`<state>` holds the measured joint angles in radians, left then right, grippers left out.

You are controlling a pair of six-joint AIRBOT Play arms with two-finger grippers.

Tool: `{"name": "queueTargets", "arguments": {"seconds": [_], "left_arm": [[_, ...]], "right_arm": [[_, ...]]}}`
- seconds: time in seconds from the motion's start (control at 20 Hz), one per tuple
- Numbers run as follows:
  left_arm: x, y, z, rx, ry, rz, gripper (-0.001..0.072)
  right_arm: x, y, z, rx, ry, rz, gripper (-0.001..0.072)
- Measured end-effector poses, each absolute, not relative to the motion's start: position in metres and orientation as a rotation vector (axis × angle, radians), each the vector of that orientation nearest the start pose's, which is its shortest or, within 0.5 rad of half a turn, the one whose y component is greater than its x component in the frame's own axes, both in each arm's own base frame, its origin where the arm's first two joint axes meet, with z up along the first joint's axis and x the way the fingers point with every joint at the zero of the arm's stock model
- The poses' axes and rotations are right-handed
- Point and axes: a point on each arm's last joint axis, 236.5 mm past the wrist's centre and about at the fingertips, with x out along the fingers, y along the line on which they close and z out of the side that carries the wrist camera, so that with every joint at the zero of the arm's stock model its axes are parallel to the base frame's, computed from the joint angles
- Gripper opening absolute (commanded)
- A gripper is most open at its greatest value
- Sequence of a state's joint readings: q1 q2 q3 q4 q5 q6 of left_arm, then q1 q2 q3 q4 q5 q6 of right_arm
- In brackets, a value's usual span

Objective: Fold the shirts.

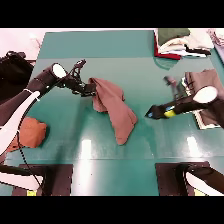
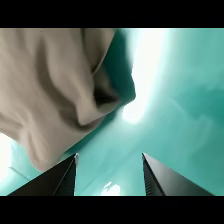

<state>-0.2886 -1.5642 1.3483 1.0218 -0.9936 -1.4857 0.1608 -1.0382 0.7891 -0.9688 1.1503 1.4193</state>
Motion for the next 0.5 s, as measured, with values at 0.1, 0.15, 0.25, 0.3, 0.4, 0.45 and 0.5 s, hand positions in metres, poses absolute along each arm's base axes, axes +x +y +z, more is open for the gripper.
{"name": "queueTargets", "arguments": {"seconds": [0.1,0.15,0.25,0.3,0.4,0.45,0.5], "left_arm": [[0.424,-0.231,-0.004,-0.285,1.231,-0.517,0.0025],[0.424,-0.231,-0.004,-0.282,1.230,-0.517,0.0025],[0.424,-0.230,-0.004,-0.279,1.233,-0.516,0.0025],[0.424,-0.230,-0.004,-0.278,1.234,-0.515,0.0025],[0.423,-0.228,-0.005,-0.267,1.238,-0.513,0.0024],[0.423,-0.225,-0.004,-0.259,1.238,-0.510,0.0025],[0.423,-0.222,-0.002,-0.253,1.235,-0.506,0.0024]], "right_arm": [[0.264,0.189,-0.029,0.388,1.400,0.552,0.0468],[0.264,0.199,-0.040,0.391,1.413,0.564,0.0457],[0.269,0.214,-0.054,0.390,1.424,0.579,0.0316],[0.272,0.220,-0.058,0.380,1.425,0.589,0.0158],[0.280,0.229,-0.061,0.361,1.414,0.607,0.0018],[0.286,0.230,-0.060,0.345,1.398,0.614,0.0018],[0.294,0.230,-0.055,0.325,1.372,0.617,0.0018]]}}
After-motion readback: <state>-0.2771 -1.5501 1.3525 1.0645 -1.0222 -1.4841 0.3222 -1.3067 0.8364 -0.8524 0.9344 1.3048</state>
